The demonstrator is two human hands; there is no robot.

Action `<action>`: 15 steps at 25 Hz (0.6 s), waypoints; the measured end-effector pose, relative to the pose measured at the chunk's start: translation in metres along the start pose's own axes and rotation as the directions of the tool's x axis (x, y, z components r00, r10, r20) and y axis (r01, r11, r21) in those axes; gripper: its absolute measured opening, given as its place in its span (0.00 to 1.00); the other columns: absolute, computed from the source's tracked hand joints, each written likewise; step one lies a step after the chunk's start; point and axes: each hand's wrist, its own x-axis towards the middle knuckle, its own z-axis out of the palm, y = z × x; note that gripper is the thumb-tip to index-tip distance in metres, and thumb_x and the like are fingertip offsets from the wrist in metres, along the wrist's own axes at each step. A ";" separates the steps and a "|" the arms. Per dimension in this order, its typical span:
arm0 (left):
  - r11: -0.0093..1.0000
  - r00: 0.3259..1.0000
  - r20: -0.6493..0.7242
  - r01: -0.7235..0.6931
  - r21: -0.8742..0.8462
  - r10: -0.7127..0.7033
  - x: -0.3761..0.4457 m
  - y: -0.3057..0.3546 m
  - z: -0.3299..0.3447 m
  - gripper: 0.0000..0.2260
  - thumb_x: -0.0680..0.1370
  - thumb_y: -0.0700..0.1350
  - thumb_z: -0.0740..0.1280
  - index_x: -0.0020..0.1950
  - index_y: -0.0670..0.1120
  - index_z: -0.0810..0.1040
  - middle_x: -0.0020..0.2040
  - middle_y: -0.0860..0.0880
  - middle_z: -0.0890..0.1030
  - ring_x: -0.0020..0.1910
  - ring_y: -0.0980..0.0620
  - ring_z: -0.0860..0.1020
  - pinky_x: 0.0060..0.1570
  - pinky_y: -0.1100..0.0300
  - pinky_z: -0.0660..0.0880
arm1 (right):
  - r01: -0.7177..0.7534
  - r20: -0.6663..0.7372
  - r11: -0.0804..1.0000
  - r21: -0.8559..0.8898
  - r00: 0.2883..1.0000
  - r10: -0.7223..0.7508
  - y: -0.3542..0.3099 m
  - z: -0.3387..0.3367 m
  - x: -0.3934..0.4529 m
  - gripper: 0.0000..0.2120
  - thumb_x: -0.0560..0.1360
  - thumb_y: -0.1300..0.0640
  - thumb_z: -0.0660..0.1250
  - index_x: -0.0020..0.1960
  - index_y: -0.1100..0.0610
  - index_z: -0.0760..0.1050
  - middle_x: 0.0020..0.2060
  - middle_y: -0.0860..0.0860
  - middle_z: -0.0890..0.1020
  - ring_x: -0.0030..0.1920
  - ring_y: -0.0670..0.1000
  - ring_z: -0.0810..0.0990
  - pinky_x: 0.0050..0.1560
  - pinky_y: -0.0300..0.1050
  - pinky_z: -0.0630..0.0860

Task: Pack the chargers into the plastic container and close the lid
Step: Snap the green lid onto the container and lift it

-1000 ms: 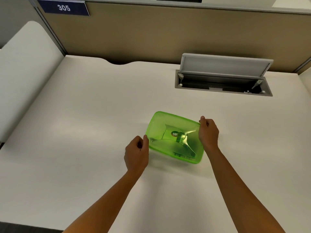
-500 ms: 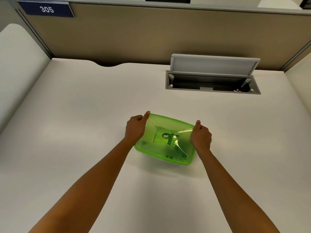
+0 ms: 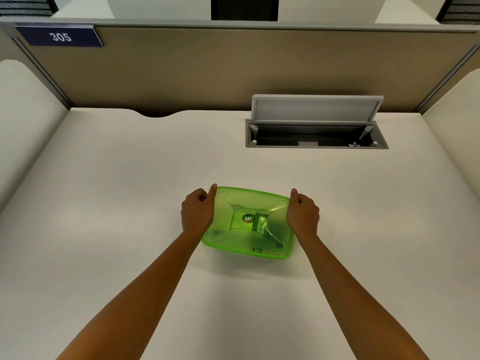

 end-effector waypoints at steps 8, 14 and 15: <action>0.999 0.998 -0.061 0.021 0.026 -0.020 -0.027 -0.014 0.002 0.23 0.80 0.62 0.57 0.35 0.46 0.65 0.31 0.50 0.73 0.31 0.50 0.70 0.32 0.56 0.65 | -0.114 0.027 0.993 -0.019 0.993 0.114 0.020 0.002 -0.040 0.25 0.79 0.35 0.49 0.46 0.57 0.68 0.38 0.51 0.76 0.42 0.58 0.75 0.42 0.49 0.67; 0.999 0.999 -0.042 0.032 0.022 -0.031 -0.032 -0.018 0.000 0.25 0.80 0.62 0.56 0.32 0.46 0.62 0.27 0.50 0.67 0.28 0.49 0.66 0.31 0.56 0.61 | -0.039 -0.014 0.999 0.013 0.999 0.039 0.021 0.002 -0.047 0.22 0.81 0.41 0.48 0.37 0.55 0.64 0.32 0.51 0.74 0.37 0.58 0.73 0.37 0.49 0.64; 0.998 0.997 -0.045 0.057 0.029 -0.056 -0.032 -0.018 -0.001 0.25 0.80 0.63 0.55 0.32 0.46 0.62 0.27 0.49 0.67 0.29 0.49 0.66 0.31 0.56 0.62 | -0.032 0.000 0.999 0.019 0.999 0.032 0.019 0.003 -0.046 0.22 0.82 0.42 0.48 0.36 0.55 0.63 0.31 0.51 0.73 0.37 0.58 0.72 0.37 0.49 0.64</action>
